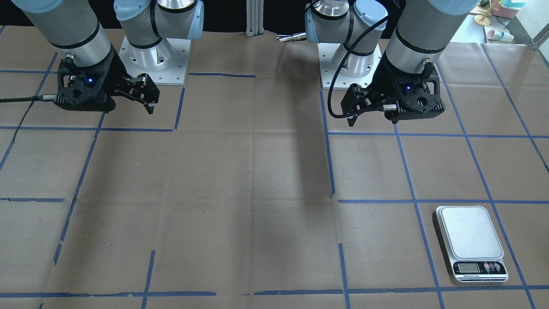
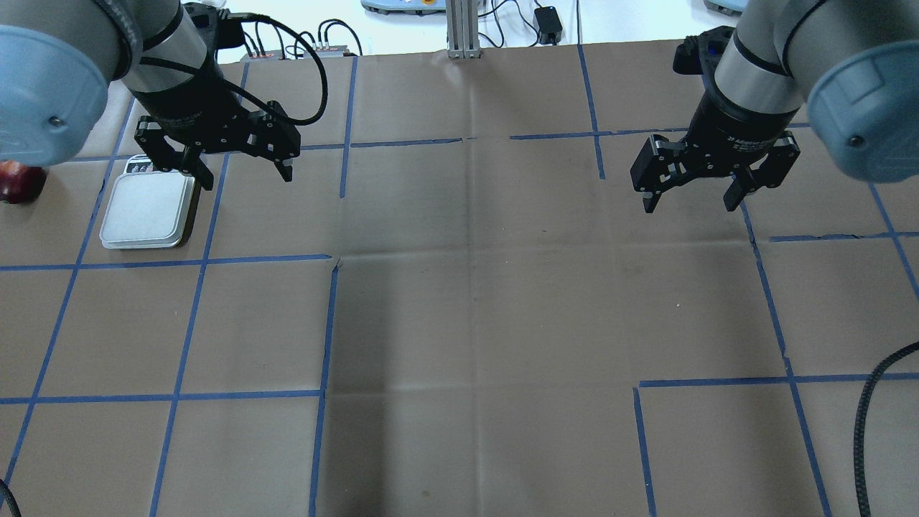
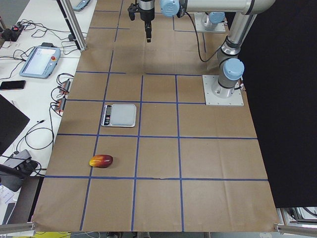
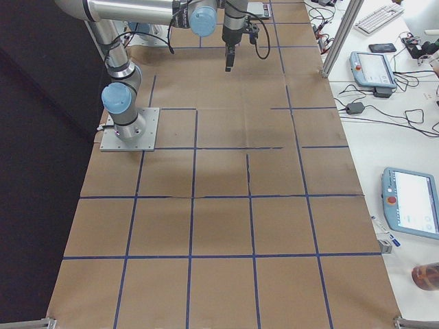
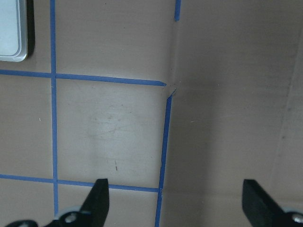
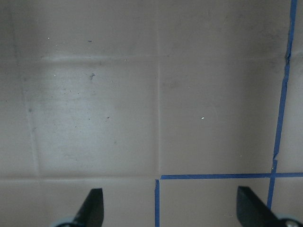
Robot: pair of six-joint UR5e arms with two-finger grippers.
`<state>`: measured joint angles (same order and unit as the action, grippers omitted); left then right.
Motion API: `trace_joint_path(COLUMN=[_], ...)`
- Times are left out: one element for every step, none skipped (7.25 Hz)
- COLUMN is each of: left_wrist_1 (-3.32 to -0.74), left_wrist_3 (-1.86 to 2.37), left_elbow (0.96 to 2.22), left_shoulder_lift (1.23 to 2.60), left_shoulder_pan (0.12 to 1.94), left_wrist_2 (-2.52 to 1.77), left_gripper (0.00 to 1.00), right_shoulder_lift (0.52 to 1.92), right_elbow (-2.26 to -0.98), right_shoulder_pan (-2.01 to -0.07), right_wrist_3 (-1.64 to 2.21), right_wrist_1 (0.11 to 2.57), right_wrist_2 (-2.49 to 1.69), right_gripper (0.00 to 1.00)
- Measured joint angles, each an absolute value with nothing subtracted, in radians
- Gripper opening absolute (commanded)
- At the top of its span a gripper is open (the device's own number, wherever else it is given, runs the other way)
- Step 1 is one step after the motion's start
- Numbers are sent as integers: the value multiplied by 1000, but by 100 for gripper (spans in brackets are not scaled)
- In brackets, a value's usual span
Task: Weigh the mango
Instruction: 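Move the left gripper toward the red-yellow mango beside the scale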
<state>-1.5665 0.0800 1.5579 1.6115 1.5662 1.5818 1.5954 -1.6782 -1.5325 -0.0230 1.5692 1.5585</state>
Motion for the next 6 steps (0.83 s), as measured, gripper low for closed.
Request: trace_joint_path(left_wrist_1=[-1566,-1566,-1566,-1567,-1567,-1568], left_wrist_3=[80,80,79,78,74,45], left_elbow=[1557,1553,1547,1541,1535,1528], left_shoulder_lift=[1613,1616,1619,1621,1626,1632], left_shoulder_pan=[1566,1566,1564,1561,1558,1547], left_wrist_2=[1581,1580,1577,1573,1572,1571], left_gripper=[100,100,100,100,100,100], right_shoulder_lift=[1595,1595,1595,1595,1595,1595], right_elbow=[-1678,-1678,-1678,-1678,-1678,-1678], right_shoulder_pan=[-1532,-1532,-1532,-1532,-1532,-1532], right_wrist_3=[-23,-23,-23,-23,-23,-23], right_wrist_1=[1569,1569,1569,1569,1569,1569], right_wrist_2=[1559,1559,1559,1559,1559,1559], right_gripper=[100,100,100,100,100,100])
